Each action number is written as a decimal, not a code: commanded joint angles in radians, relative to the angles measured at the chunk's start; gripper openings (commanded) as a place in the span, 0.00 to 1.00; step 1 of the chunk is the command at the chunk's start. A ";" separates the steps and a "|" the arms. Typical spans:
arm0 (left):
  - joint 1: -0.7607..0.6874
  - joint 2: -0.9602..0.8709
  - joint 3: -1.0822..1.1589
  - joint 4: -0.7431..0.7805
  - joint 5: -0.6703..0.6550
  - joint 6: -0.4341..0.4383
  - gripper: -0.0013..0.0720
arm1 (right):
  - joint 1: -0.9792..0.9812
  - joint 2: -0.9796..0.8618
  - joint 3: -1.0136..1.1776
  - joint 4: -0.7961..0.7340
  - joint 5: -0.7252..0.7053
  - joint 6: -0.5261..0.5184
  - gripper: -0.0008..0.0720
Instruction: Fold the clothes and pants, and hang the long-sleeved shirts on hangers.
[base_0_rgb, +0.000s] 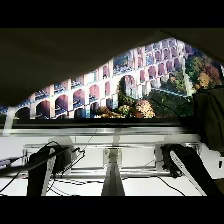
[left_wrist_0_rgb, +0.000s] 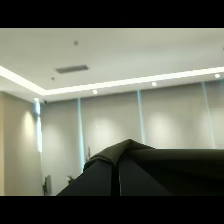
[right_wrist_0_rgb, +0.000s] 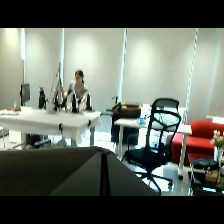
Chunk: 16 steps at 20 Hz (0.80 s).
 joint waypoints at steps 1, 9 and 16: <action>0.006 0.021 -0.005 0.028 -0.021 0.000 0.03 | 0.000 0.026 0.010 0.003 -0.025 0.000 0.02; -0.001 -0.407 -0.048 0.024 -0.464 -0.196 0.03 | 0.000 -0.385 0.009 0.005 0.079 0.002 0.02; -0.061 -0.999 -0.048 0.024 -0.480 -0.195 0.03 | -0.001 -0.888 -0.029 -0.040 0.188 0.003 0.02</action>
